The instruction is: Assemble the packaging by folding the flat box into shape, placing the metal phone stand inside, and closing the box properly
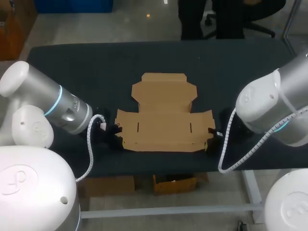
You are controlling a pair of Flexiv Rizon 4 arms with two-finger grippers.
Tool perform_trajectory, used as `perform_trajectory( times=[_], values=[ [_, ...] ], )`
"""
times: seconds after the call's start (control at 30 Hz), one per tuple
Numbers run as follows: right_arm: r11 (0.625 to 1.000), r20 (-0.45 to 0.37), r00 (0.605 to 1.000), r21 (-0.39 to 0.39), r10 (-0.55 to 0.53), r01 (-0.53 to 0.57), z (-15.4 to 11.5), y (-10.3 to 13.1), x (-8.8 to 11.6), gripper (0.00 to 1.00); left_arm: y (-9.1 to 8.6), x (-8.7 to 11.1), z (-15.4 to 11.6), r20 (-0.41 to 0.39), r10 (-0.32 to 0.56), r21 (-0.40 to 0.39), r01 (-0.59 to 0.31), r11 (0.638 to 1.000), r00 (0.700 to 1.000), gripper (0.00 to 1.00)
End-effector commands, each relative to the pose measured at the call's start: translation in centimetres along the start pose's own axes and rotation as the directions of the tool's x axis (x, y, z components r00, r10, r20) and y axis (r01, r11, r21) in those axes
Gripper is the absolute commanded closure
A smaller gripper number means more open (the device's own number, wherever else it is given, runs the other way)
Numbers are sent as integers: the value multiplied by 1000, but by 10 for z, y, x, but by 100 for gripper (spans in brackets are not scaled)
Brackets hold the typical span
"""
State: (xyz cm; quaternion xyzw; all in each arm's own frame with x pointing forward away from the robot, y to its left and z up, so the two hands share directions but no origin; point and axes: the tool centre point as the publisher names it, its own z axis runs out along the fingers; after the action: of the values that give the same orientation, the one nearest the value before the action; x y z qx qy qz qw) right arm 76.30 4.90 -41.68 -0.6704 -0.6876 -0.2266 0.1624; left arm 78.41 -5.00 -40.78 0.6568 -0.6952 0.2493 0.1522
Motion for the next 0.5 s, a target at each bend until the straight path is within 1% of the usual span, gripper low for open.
perform_trajectory(
  times=[0.03, 0.5],
  values=[
    [1000, -33, 999, -6, -1, 1, 1, 1, -3, 100, 0, 2, 3, 1, 0, 0, 0, 1000, 1000, 100],
    [1000, -62, 998, -16, 9, -10, 5, -3, -10, 100, 0, -2, 3, 13, -13, -2, 13, 1000, 1000, 100]
  ],
)
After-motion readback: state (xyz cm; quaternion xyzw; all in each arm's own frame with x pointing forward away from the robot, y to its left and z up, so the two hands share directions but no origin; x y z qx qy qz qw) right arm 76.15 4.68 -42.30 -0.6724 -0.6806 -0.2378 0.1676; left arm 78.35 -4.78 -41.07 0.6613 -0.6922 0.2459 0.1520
